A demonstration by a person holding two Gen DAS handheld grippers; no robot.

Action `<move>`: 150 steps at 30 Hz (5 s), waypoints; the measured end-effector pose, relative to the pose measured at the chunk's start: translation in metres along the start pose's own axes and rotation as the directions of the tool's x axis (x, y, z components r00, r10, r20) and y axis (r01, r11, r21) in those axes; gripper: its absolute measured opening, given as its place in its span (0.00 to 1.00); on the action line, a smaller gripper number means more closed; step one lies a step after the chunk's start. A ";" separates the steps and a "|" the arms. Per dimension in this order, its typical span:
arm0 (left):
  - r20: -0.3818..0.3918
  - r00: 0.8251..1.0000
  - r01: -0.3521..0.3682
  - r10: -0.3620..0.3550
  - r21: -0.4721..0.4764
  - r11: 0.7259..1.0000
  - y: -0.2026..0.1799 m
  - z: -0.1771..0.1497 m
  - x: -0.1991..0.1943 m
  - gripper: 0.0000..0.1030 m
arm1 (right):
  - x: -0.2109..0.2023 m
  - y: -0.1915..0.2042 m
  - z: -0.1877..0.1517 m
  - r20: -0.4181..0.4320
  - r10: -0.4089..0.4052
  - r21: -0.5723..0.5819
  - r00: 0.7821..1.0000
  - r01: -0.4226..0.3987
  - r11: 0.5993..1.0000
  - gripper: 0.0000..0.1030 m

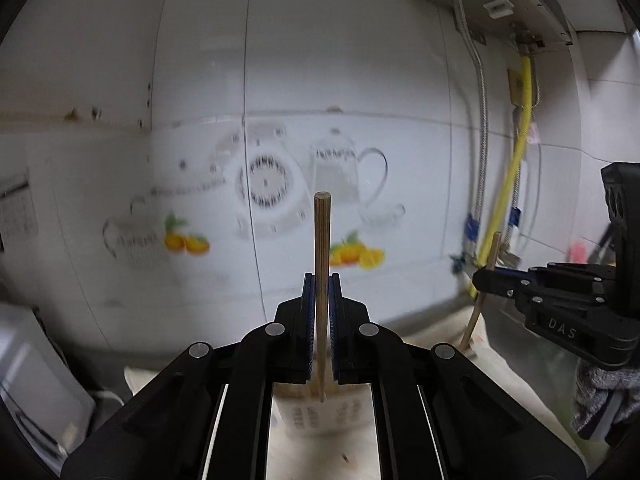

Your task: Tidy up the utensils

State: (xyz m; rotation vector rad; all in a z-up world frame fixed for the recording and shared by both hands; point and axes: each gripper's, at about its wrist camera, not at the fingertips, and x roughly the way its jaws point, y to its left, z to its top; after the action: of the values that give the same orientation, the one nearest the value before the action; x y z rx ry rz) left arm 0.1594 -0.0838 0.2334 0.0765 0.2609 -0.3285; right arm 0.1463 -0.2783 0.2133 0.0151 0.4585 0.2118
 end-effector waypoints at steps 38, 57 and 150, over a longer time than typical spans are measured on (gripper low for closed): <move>-0.147 0.989 -0.030 0.023 -0.047 0.998 0.027 -0.059 0.069 0.05 | 0.106 -0.017 -0.025 -0.058 -0.016 0.073 0.998 0.021 0.997 0.07; -0.170 0.985 -0.031 0.020 -0.062 0.998 0.030 -0.065 0.067 0.06 | 0.107 -0.009 -0.029 -0.075 -0.016 0.062 0.997 0.021 0.998 0.08; -0.250 0.967 -0.073 0.043 -0.112 0.991 0.034 -0.210 -0.105 0.95 | -0.047 0.041 -0.199 -0.127 -0.150 0.066 0.980 0.160 0.985 0.92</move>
State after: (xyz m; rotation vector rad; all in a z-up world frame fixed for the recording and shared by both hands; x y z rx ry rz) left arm 0.0244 0.0048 0.0600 0.0059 0.5244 -0.2438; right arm 0.0090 -0.2546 0.0581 0.0409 0.5865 0.0419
